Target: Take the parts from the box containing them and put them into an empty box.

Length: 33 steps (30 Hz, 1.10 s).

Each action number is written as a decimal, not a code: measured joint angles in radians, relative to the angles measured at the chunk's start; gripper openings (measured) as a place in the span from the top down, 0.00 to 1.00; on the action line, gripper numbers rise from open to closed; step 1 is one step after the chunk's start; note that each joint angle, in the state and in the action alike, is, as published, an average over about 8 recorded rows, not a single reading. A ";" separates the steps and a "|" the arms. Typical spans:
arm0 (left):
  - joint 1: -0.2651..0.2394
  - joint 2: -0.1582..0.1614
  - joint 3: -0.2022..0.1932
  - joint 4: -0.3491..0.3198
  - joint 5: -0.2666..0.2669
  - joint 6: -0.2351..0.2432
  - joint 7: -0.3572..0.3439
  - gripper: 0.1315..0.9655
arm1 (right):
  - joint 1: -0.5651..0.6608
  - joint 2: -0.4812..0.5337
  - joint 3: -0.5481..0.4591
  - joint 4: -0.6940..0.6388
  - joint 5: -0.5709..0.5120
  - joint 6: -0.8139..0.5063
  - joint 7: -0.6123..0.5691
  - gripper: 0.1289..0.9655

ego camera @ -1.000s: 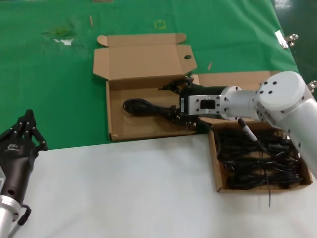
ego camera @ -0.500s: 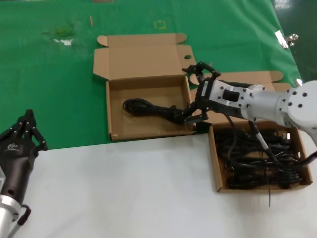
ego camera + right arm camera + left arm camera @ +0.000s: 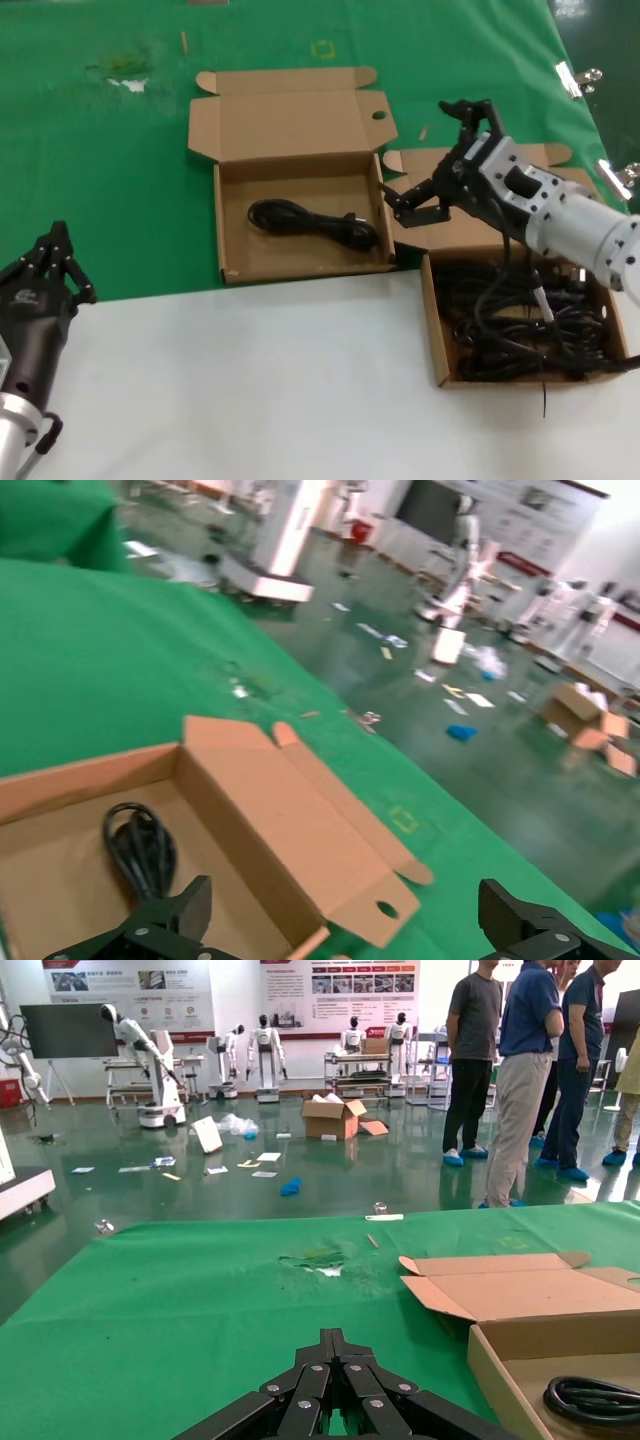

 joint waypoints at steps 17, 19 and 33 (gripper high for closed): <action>0.000 0.000 0.000 0.000 0.000 0.000 0.000 0.99 | -0.120 0.009 0.064 0.051 0.023 0.091 0.029 0.00; 0.000 0.000 0.000 0.000 0.000 0.000 0.000 0.98 | -0.123 0.008 0.066 0.053 0.026 0.094 0.028 0.00; 0.000 0.000 0.000 0.000 0.000 0.000 0.000 0.85 | -0.192 -0.016 0.098 0.096 0.094 0.155 0.003 0.00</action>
